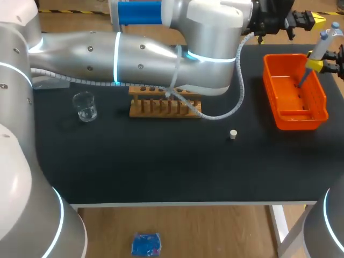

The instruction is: Invert the test tube, pick up the pipette, mount the tip to pipette, aspirate from beaker and dispense into the tube, eject the tip, return the pipette, and cap with the stopper.

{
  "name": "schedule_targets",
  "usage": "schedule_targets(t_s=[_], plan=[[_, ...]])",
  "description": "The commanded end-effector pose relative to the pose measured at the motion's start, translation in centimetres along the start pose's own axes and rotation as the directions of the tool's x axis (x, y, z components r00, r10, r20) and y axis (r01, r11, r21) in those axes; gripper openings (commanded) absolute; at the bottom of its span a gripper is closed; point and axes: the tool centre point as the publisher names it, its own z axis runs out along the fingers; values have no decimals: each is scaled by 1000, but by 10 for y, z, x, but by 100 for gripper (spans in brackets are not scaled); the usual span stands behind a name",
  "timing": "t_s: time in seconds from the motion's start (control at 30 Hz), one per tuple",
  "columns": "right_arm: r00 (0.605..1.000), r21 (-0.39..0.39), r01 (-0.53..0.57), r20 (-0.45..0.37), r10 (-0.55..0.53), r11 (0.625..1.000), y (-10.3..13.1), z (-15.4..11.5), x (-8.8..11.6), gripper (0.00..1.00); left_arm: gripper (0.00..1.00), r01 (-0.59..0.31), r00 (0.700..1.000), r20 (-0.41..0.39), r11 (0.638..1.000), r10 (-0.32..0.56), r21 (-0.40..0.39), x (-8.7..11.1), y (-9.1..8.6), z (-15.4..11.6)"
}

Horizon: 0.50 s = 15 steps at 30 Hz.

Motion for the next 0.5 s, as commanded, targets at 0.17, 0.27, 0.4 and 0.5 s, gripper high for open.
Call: schedule_targets(t_s=[0.17, 0.27, 0.4, 0.5], plan=[[1000, 1, 1, -3, -1, 1000, 0, 0, -1, 0, 93, 15, 1000, 5, 996, -15, -88, 10, -8, -44], [1000, 1, 1, -3, -1, 1000, 0, 0, -1, 0, 100, 15, 1000, 5, 996, -15, -86, 14, -7, -55], [1000, 1, 1, -3, -1, 1000, 0, 0, -1, 0, 100, 16, 1000, 1, 995, -16, -97, 19, 0, -70], [1000, 1, 1, -3, -1, 1000, 0, 0, -1, 0, 100, 17, 1000, 1, 996, -17, -93, 23, 8, -84]])
